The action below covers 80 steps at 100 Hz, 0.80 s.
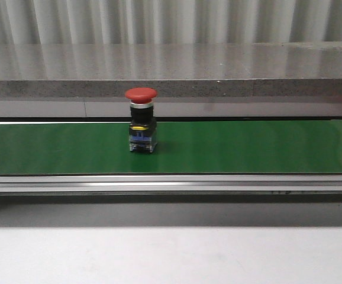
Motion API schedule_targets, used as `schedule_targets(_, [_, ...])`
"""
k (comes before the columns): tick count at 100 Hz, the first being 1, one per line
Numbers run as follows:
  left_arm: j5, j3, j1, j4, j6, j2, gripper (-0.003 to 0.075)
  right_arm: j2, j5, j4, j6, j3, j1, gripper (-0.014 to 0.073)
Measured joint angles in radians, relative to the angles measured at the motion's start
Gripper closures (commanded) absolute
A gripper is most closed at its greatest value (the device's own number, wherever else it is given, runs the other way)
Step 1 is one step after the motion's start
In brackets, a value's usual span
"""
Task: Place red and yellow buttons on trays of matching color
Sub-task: 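Lower the yellow button into the yellow tray and open the right gripper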
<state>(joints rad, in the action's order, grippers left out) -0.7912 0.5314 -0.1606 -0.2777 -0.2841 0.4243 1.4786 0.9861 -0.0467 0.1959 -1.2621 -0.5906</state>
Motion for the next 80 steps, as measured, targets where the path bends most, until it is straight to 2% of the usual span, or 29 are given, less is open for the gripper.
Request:
schedule_targets(22, [0.0, 0.0, 0.0, 0.0, 0.0, 0.0, 0.074, 0.045, -0.066, 0.002, 0.038, 0.04, -0.077, 0.0429])
schedule_targets(80, [0.0, 0.0, 0.0, 0.0, 0.0, 0.0, 0.074, 0.269, -0.249, -0.082, 0.059, 0.044, -0.08, 0.0429])
